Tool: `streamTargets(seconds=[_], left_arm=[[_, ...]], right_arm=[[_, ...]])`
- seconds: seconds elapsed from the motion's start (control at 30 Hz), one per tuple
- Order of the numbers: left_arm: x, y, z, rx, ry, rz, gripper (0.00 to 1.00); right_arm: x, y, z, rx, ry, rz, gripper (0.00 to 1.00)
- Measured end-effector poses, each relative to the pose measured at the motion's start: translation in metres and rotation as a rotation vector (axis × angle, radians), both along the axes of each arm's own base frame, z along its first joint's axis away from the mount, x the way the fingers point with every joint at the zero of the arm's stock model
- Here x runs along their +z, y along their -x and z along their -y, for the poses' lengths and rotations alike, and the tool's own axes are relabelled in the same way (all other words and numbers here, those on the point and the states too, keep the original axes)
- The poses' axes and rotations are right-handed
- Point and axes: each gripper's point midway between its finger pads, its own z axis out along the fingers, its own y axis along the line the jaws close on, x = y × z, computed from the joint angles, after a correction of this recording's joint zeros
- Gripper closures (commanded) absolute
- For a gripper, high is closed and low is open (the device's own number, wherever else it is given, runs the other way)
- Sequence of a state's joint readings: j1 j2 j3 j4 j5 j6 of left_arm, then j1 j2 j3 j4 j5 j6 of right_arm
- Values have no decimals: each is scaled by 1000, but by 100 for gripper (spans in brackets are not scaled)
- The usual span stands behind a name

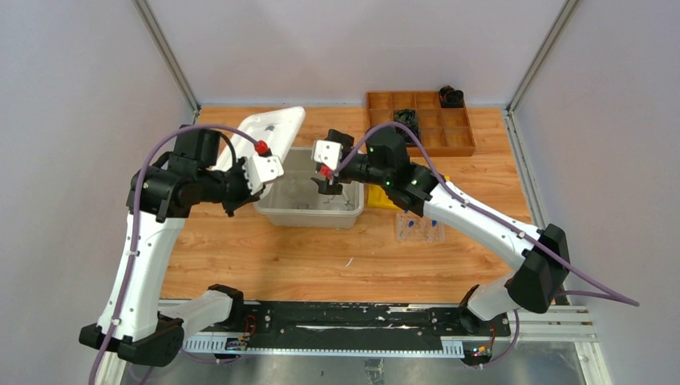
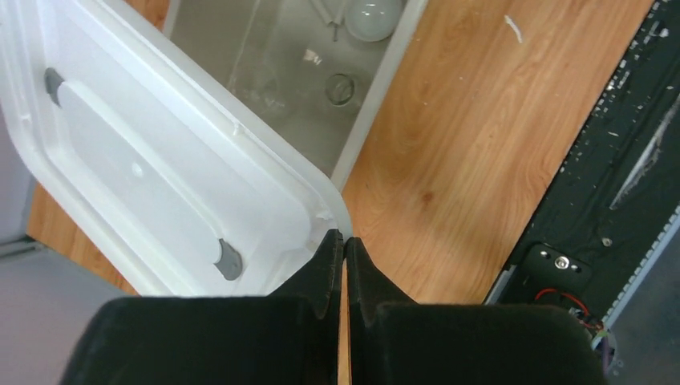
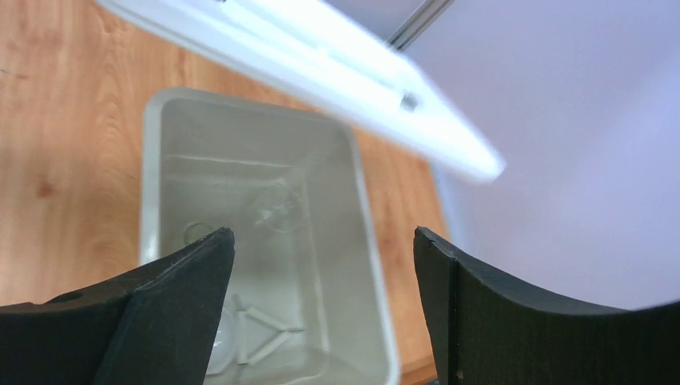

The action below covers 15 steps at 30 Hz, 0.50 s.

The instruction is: Organize the chemistry lab equipment

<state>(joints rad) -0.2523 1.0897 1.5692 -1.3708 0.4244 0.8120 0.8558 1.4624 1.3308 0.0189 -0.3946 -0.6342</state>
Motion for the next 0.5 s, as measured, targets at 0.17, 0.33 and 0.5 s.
streamTargets(seconds=[0.17,0.33,0.5], left_arm=[[-3,23,13,-96,-25,-32,100],[0,33,21,-145,-30,-45,100],[6,37,22,-158,-27,-36,100]], right_arm=[[9,16,-9,78,47,238,16],[3,31,-23,159,119,378,17],[-15,34,-36,226,196,393,20]])
